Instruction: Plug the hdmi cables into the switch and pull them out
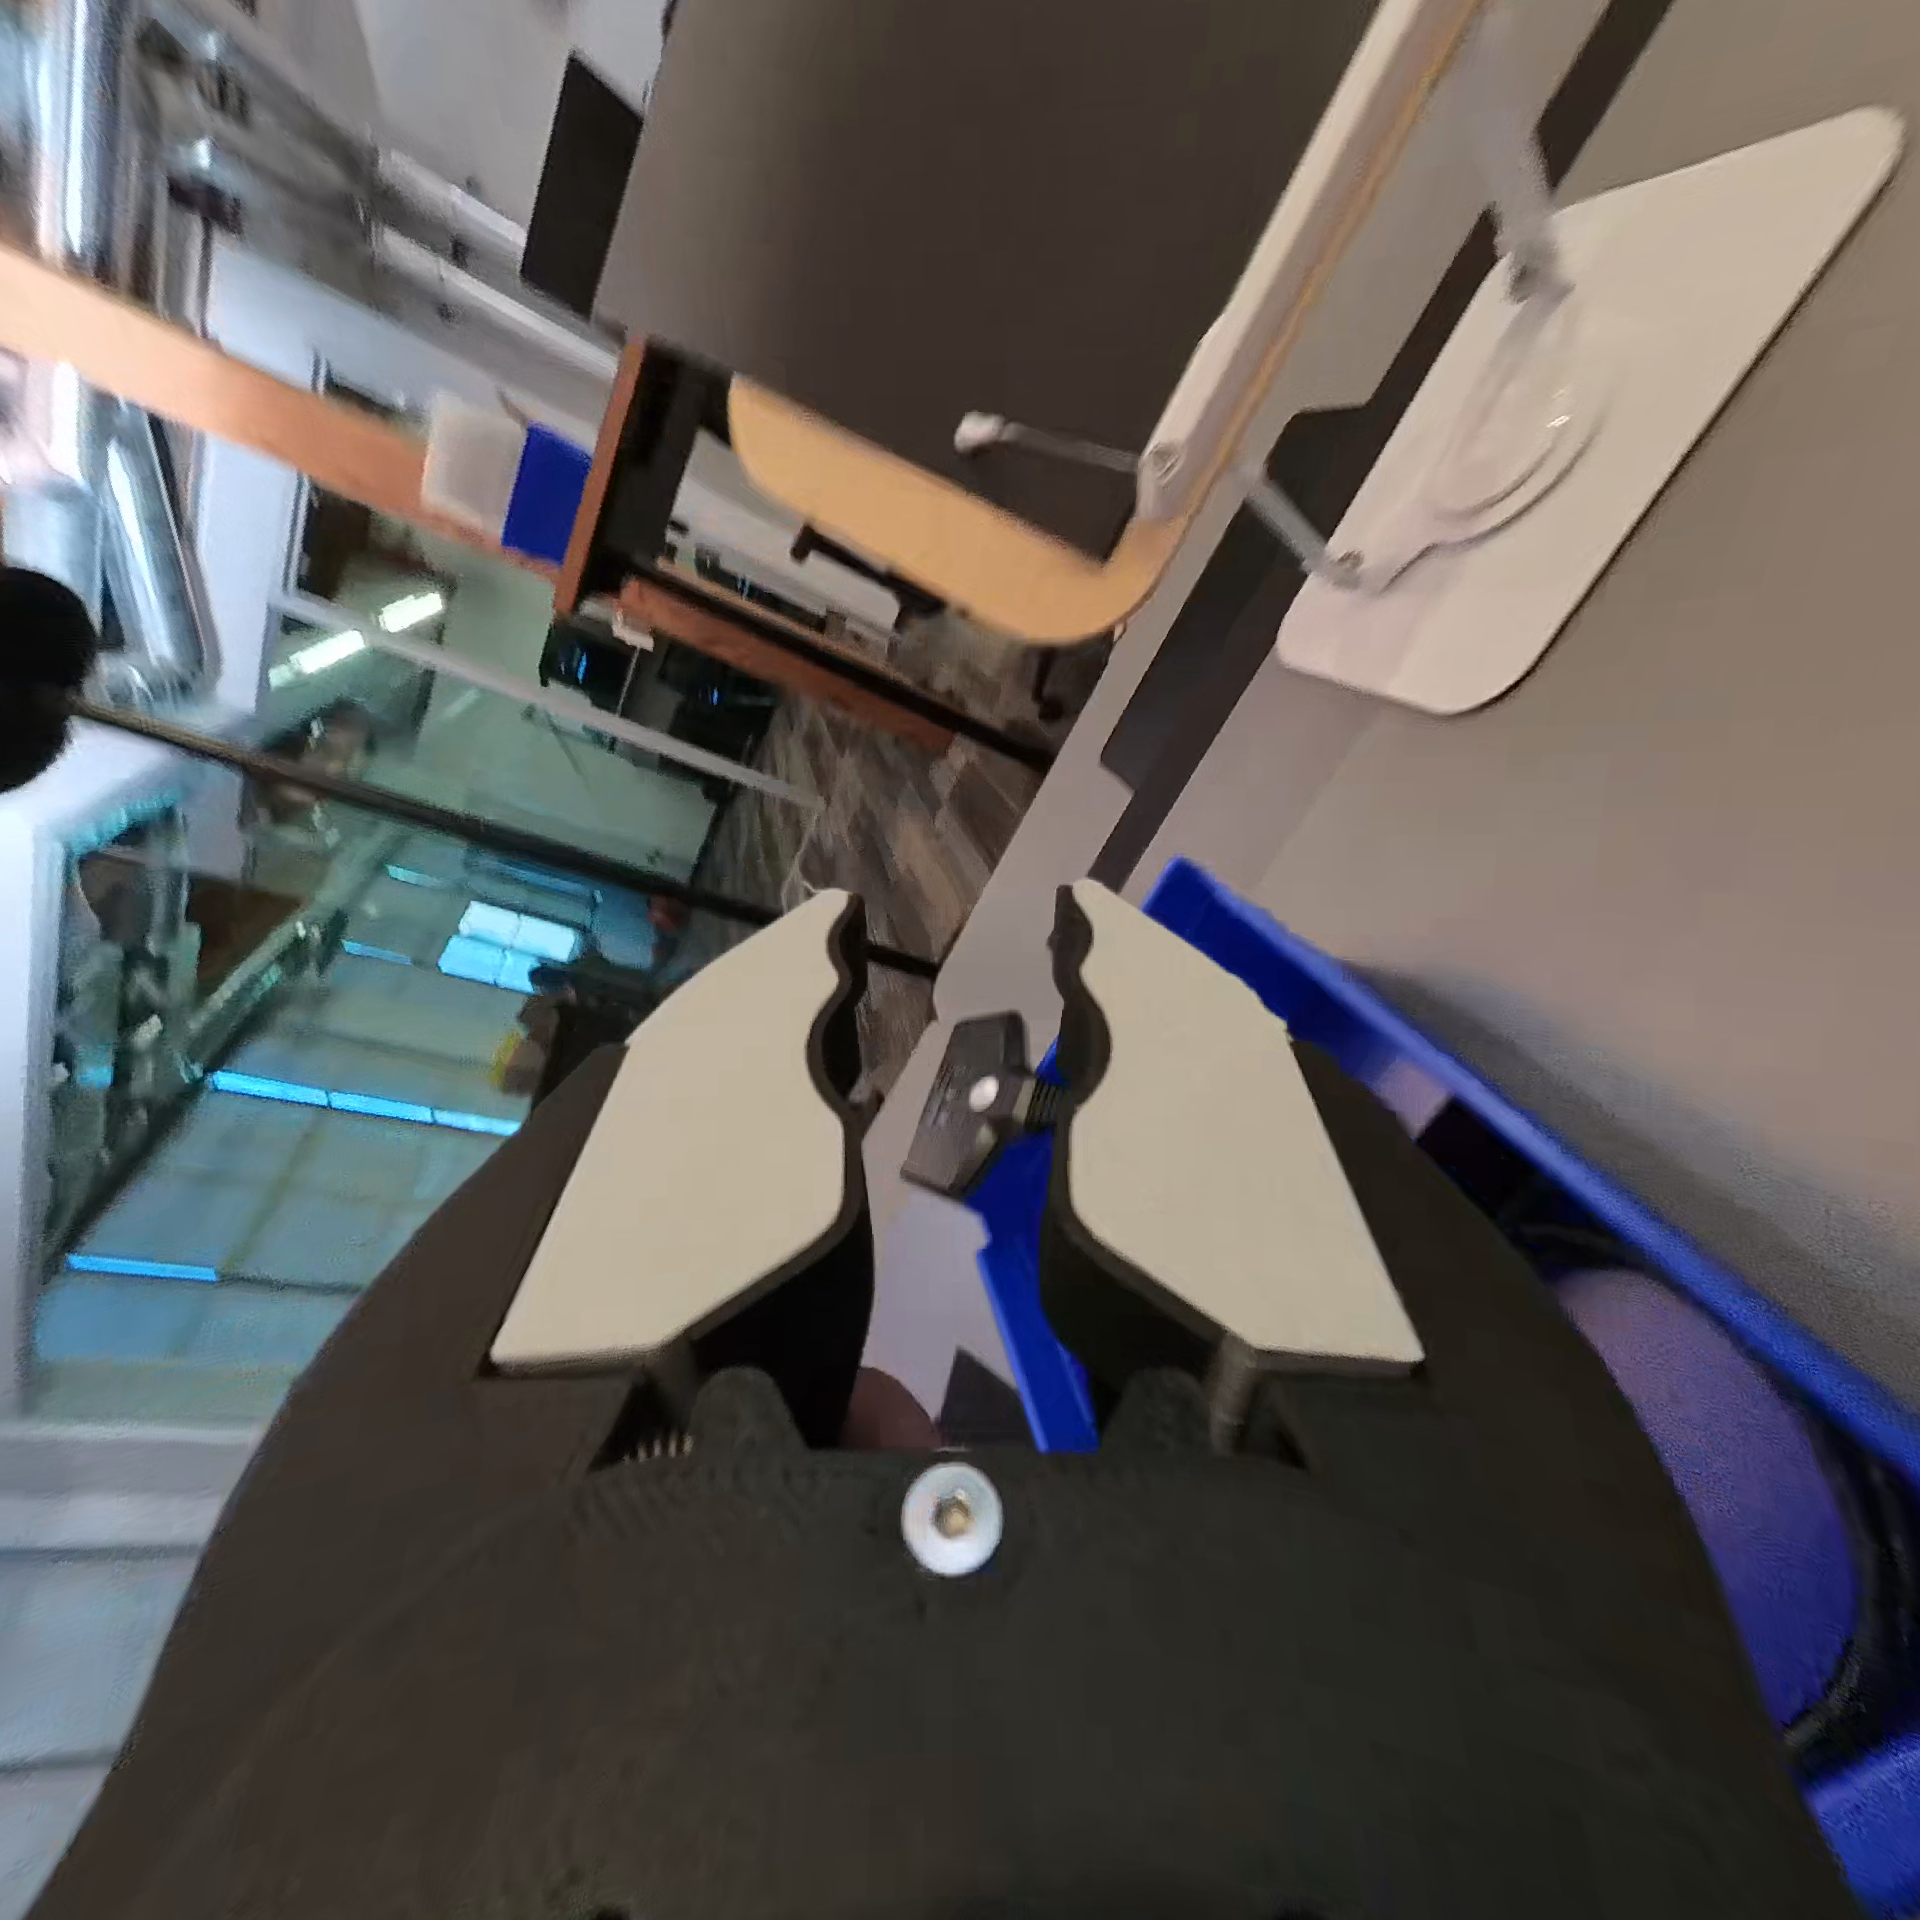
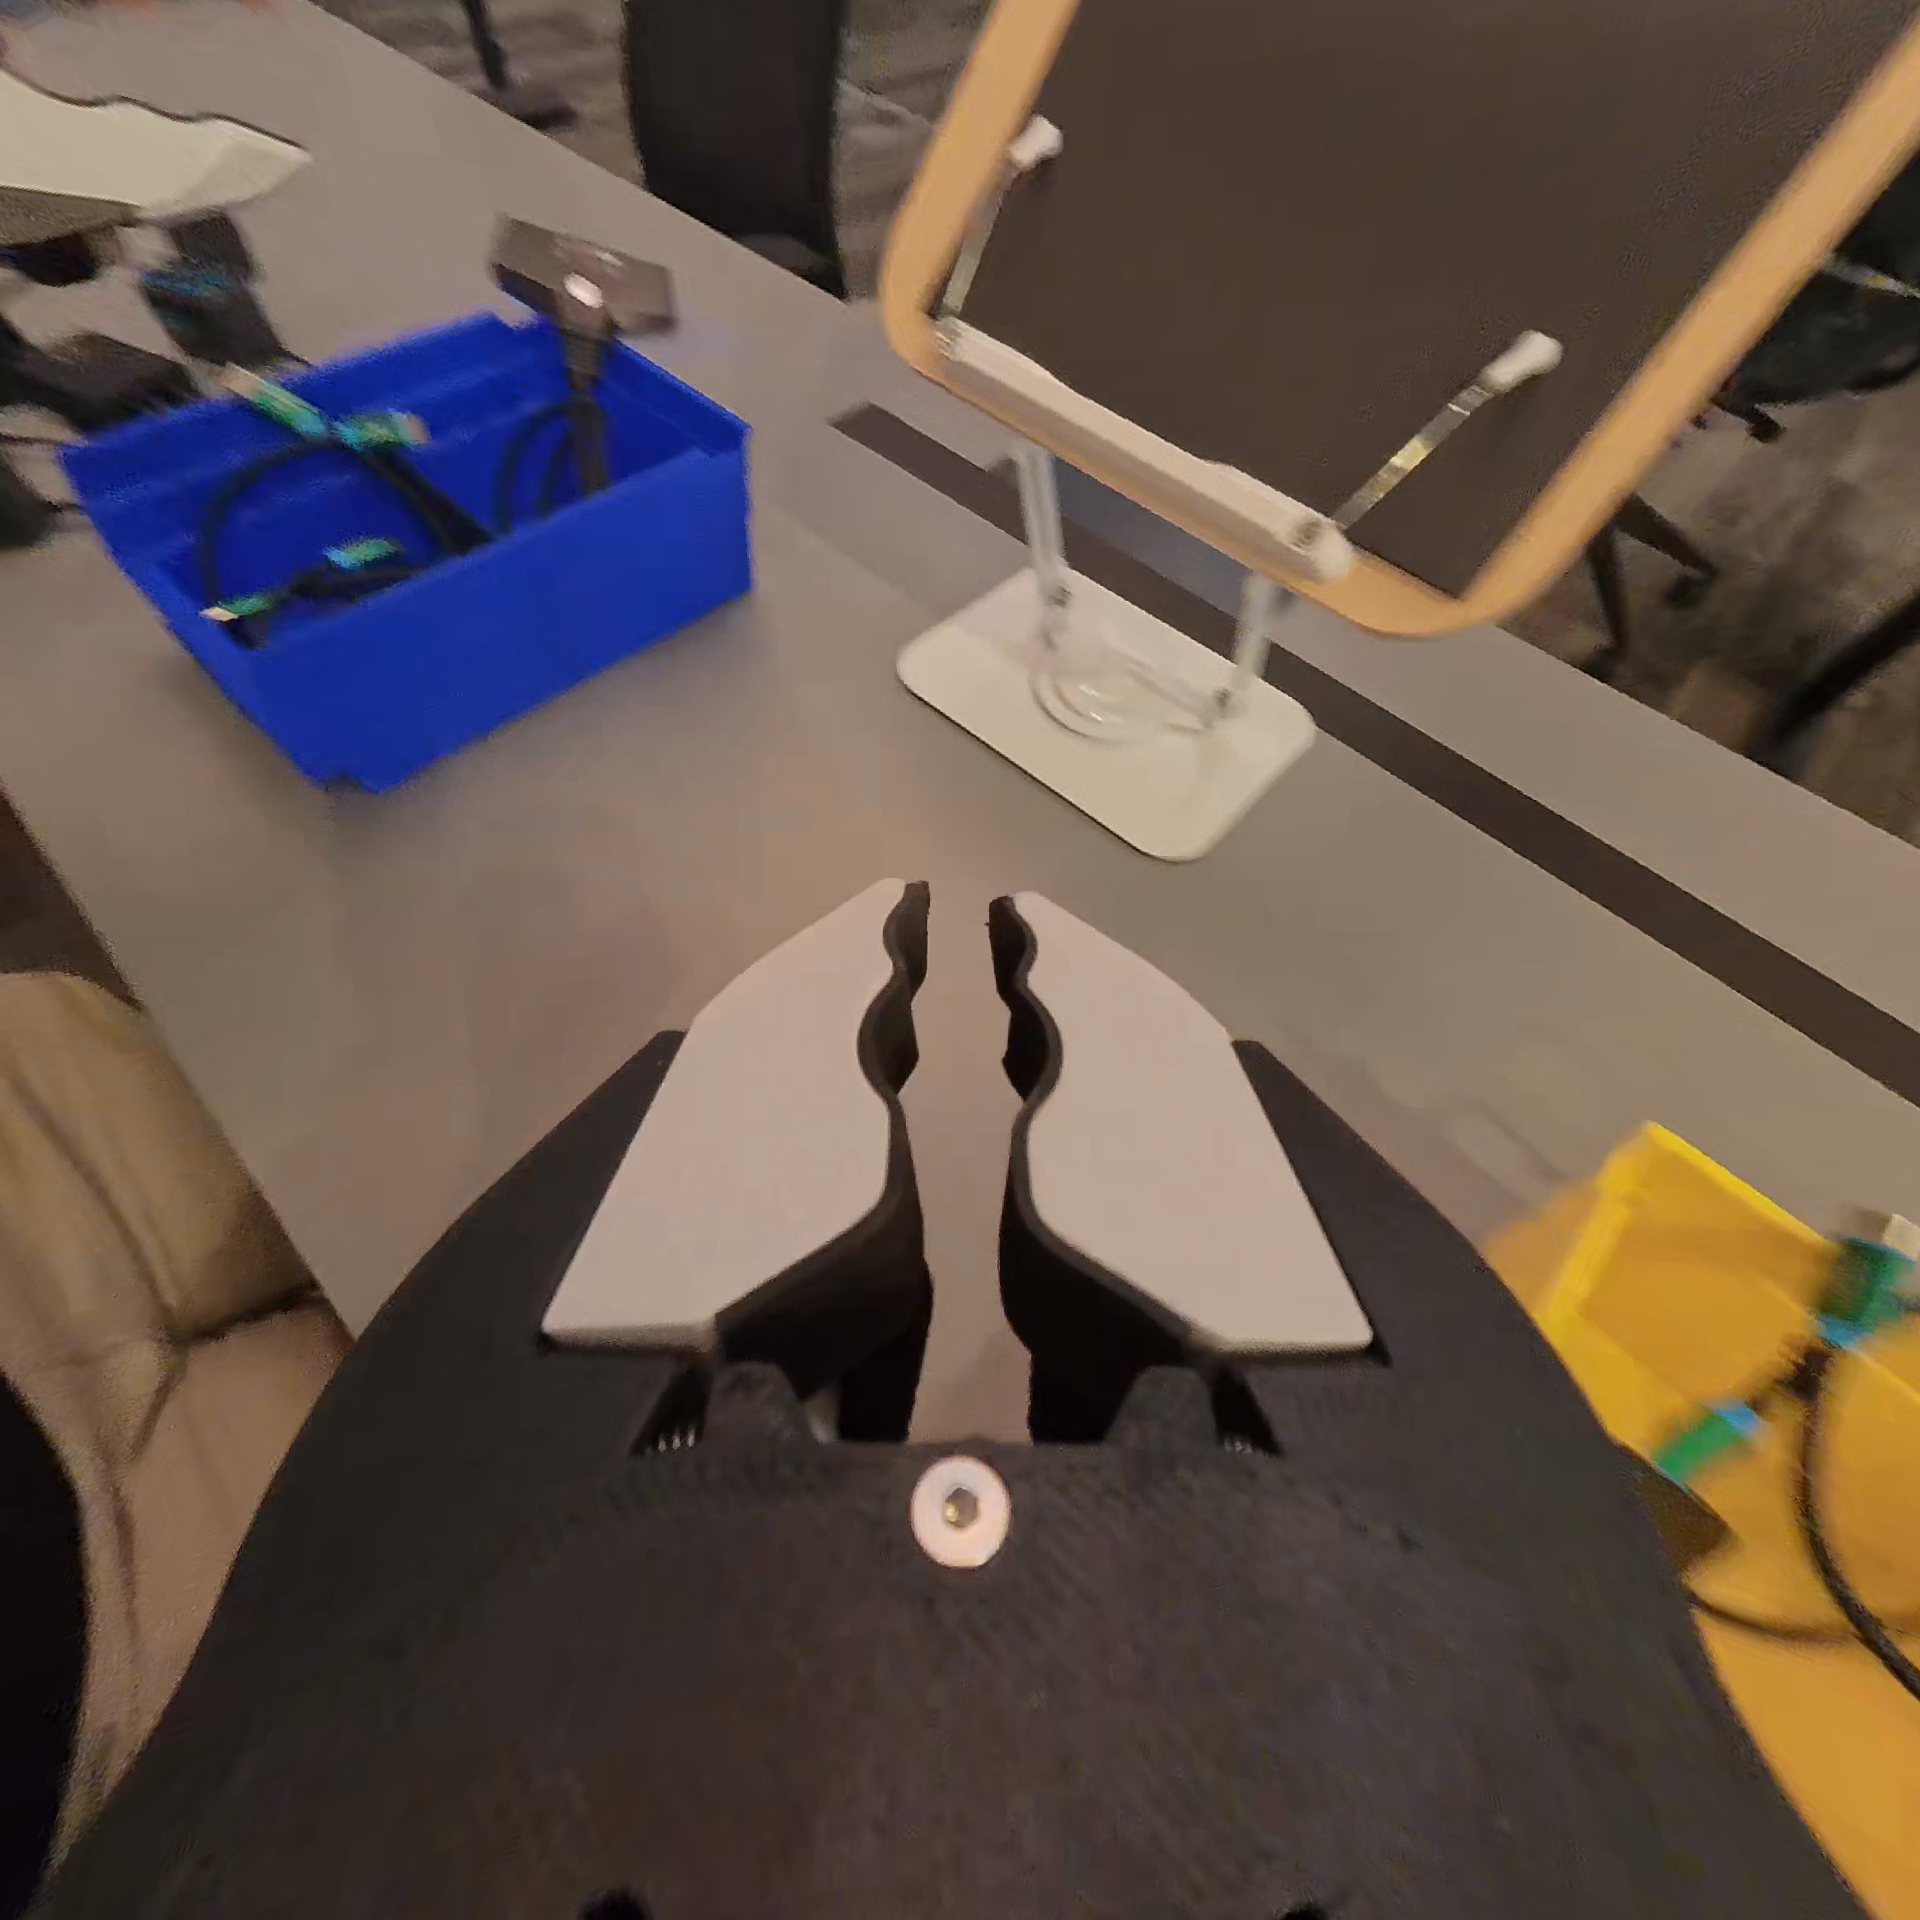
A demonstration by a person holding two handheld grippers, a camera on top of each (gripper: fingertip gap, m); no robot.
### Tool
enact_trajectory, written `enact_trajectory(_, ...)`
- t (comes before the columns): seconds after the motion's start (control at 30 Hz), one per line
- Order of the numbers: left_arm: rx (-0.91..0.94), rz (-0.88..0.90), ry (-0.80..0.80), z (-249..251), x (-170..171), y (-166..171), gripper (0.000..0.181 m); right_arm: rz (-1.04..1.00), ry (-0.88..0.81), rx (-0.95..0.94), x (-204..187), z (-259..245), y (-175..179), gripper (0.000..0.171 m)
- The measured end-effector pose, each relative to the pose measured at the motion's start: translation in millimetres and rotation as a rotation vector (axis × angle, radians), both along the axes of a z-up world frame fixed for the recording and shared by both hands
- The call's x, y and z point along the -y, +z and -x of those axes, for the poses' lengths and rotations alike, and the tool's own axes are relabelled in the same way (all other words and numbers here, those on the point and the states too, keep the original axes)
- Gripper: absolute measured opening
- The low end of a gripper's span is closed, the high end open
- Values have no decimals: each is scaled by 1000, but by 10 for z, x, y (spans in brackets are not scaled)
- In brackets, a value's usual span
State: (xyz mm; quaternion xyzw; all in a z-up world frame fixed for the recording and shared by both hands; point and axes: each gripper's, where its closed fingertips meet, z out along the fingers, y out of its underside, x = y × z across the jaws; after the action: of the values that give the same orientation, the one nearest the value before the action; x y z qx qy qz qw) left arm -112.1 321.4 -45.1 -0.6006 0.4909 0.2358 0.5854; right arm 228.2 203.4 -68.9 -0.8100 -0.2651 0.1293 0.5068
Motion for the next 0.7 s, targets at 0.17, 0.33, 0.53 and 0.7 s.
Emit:
enact_trajectory(0.17,-11,111,174,839,-261,-124,37,21,156,-111,79,841,-170,12)
enact_trajectory(0.33,-105,274,273,1373,-392,-612,42,64,245,-172,174,1446,-430,14)
enact_trajectory(0.53,-49,353,283,1455,-535,-972,41,92,278,-94,186,1755,-926,17)
enact_trajectory(0.7,-39,346,270,1371,-630,-1109,43,102,281,12,147,1739,-1203,18)
